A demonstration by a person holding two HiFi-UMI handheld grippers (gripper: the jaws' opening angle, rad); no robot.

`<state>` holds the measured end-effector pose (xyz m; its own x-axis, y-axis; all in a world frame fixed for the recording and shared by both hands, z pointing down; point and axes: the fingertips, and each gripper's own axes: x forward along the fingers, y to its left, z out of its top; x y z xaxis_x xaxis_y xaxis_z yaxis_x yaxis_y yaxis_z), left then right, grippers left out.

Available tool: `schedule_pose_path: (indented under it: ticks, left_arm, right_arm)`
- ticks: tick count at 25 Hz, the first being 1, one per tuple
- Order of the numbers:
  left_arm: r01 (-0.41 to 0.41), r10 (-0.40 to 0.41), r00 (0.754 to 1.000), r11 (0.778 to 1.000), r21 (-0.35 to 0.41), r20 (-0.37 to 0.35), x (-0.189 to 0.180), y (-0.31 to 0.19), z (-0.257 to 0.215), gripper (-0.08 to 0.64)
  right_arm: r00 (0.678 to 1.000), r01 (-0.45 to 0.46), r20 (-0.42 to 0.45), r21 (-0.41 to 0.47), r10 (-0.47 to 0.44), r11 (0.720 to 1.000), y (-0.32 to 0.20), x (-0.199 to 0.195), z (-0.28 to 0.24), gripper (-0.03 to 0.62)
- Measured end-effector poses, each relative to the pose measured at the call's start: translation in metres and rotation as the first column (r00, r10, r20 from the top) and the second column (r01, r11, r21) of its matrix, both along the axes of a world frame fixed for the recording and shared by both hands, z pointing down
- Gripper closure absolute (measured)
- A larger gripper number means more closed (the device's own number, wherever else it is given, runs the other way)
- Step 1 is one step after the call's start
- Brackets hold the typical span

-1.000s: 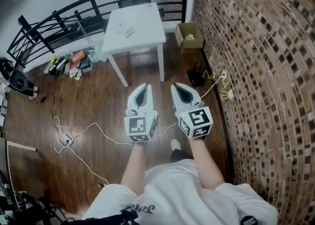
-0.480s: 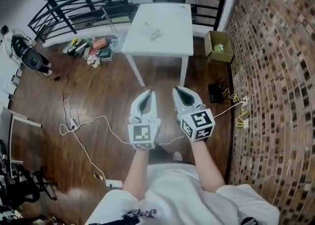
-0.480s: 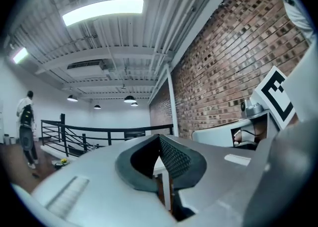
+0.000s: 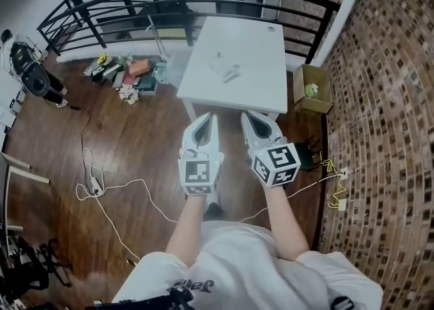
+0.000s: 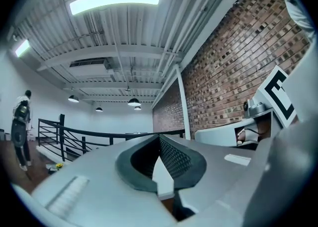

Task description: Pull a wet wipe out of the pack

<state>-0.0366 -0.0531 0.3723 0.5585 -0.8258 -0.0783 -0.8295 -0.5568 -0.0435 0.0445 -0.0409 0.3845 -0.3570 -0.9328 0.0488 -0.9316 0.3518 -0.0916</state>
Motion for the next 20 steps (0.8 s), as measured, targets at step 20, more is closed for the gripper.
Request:
schedule_pose_path:
  ticks: [20]
  left_arm:
    - [-0.061, 0.06, 0.998, 0.992, -0.112, -0.011, 0.04, -0.308, 0.036, 0.545]
  right_arm:
    - [0.996, 0.046, 0.076, -0.1, -0.038, 0.994, -0.315, 0.033, 0.04, 0.601]
